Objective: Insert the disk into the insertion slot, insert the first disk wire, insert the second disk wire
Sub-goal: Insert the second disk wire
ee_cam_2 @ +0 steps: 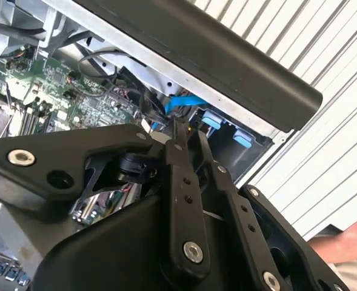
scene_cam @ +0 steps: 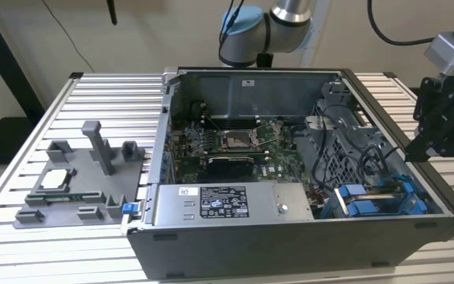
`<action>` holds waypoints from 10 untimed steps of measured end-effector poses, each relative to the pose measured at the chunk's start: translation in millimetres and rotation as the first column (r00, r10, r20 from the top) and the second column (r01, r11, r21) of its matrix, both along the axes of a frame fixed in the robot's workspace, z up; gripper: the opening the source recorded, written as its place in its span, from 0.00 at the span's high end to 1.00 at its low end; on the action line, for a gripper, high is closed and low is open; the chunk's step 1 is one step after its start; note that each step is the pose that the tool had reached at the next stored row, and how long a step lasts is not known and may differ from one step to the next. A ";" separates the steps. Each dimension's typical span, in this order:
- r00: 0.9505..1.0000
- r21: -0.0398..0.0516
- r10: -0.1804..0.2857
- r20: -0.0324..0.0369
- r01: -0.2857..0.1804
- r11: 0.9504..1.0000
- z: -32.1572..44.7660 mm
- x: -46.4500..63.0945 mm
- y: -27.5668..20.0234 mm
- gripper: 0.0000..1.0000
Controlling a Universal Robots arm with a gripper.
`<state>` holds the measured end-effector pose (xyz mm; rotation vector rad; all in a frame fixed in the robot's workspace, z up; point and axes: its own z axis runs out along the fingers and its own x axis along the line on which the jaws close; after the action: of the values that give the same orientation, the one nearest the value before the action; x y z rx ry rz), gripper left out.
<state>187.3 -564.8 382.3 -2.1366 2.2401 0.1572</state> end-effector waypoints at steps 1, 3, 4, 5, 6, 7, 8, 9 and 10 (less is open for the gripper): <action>1.000 0.000 -0.003 0.000 0.003 1.000 -0.4 -0.2 0.0 0.00; 1.000 0.001 -0.008 0.000 0.008 1.000 -1.3 -0.4 0.0 0.00; 1.000 0.002 -0.011 0.000 0.011 1.000 -1.7 -0.5 0.0 0.00; 1.000 0.002 -0.014 0.000 0.014 1.000 -2.0 -0.6 0.0 0.00; 1.000 0.003 -0.018 0.000 0.018 1.000 -2.4 -0.7 0.0 0.00; 1.000 0.004 -0.021 0.000 0.021 1.000 -2.6 -0.8 0.0 0.00; 1.000 0.006 -0.024 0.000 0.024 1.000 -2.9 -1.1 0.0 0.00; 1.000 0.007 -0.026 0.000 0.026 1.000 -3.2 -1.6 0.0 0.00; 1.000 0.009 -0.028 0.000 0.028 1.000 -3.5 -2.5 0.0 0.00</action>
<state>184.8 -564.8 378.8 -2.1000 2.2635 0.1661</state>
